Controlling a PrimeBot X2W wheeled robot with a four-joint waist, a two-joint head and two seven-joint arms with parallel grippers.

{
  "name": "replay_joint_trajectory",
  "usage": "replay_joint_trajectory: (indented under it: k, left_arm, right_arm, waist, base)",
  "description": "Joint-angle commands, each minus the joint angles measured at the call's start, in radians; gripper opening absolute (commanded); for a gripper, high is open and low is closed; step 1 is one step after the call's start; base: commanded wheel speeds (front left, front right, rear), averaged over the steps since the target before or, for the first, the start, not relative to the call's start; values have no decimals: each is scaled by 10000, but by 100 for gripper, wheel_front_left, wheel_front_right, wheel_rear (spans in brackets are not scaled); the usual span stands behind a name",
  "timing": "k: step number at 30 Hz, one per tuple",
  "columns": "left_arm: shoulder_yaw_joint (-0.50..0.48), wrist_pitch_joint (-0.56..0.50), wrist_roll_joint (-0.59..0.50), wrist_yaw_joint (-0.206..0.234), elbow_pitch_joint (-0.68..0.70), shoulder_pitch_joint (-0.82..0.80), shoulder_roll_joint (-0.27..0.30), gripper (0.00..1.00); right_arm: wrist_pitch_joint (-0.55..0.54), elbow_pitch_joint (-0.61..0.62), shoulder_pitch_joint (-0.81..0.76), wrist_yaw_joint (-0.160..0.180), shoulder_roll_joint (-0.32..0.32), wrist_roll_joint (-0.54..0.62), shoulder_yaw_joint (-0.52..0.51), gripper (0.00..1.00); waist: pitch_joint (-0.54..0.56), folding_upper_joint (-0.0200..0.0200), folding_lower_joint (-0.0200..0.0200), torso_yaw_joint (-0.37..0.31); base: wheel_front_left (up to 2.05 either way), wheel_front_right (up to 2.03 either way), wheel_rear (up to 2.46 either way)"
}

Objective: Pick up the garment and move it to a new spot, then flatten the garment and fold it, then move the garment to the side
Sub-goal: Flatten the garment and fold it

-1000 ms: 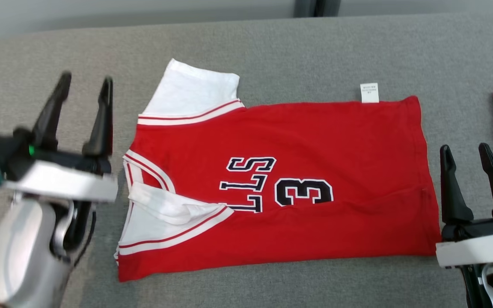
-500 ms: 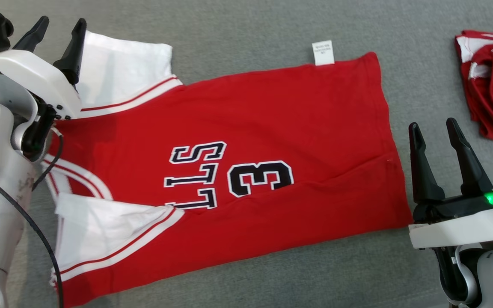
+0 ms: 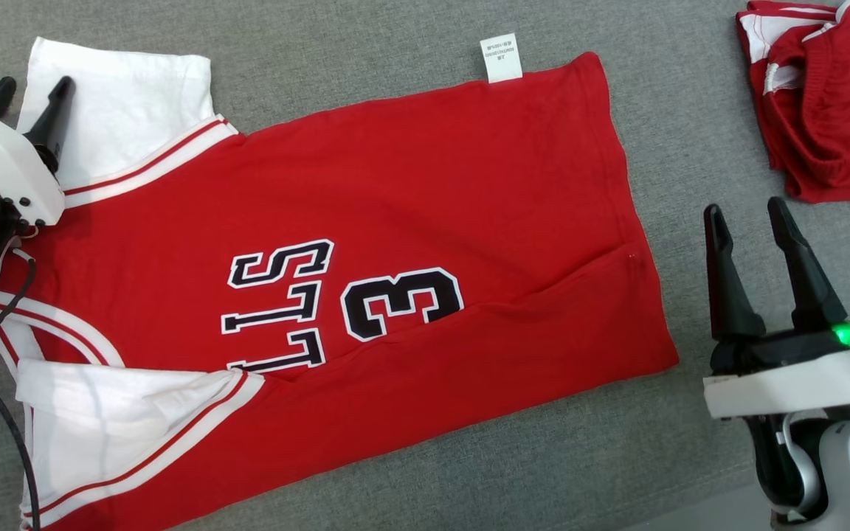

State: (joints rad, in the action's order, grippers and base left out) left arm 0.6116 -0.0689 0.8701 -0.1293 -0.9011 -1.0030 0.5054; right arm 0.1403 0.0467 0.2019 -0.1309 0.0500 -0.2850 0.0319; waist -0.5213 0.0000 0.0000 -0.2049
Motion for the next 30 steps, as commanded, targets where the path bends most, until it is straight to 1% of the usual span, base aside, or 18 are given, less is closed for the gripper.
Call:
replay_joint_trajectory:
  k: [1,5,7,10,13,17,20,24,26,27,28,30]
  left_arm:
    - [195,60,223,-10,-20,-85,109,0]
    - [446,365,444,-10,-95,-270,206,0]
    - [573,678,556,-10,-181,-419,233,0]
    - [858,972,664,-11,-199,-657,127,0]
    - [1171,1201,826,-11,-145,-883,35,0]
    - [1593,1428,1075,-11,-71,-1120,-115,0]
    - [1887,1588,1302,-11,4,-1234,-172,0]
    - [2229,1809,1673,-10,188,-1402,-115,0]
    - [2405,1853,1828,-10,286,-1424,-57,0]
    - [2477,1873,1953,-10,340,-1446,-27,0]
    - [2536,1911,2085,-10,409,-1470,-27,0]
    - [2682,1971,2286,-10,517,-1543,32,0]
  right_arm:
    - [-129,-49,333,4,30,-40,-101,100]
    - [-320,-193,1035,4,91,-16,-263,100]
    - [-519,-466,1750,2,282,-103,-290,100]
    - [-990,-1288,3016,4,730,-279,-200,100]
    - [-1547,-2481,4250,4,1230,-460,267,100]
    - [-2165,-4111,5440,2,1666,-765,1381,100]
    - [-2546,-5190,5993,4,1900,-1069,2097,100]
    - [-2903,-6175,6512,4,2075,-1469,2797,100]
    - [-3169,-6568,6716,4,2131,-1784,3108,45]
    - [-3320,-6735,6817,4,2163,-1930,3268,20]
    - [-3458,-6871,6917,4,2190,-2104,3415,0]
    - [-3594,-7072,7096,4,2241,-2479,3618,0]
  waist:
    - [-16,0,0,6]
    - [-70,0,0,45]
    - [-81,0,0,125]
    - [-102,0,0,350]
    - [-95,0,0,631]
    - [-68,0,0,987]
    - [-58,0,0,1174]
    - [-69,0,0,1312]
    - [-78,0,0,1369]
    - [-84,0,0,1399]
    - [-85,0,0,1436]
    - [-84,0,0,1500]
  base:
    - [0,0,0]
    - [0,0,0]
    - [0,0,0]
    - [0,0,0]
    - [0,0,0]
    - [0,0,0]
    - [0,0,0]
    - [0,0,0]
    - [0,0,0]
    - [0,0,0]
    - [0,0,0]
    - [0,0,0]
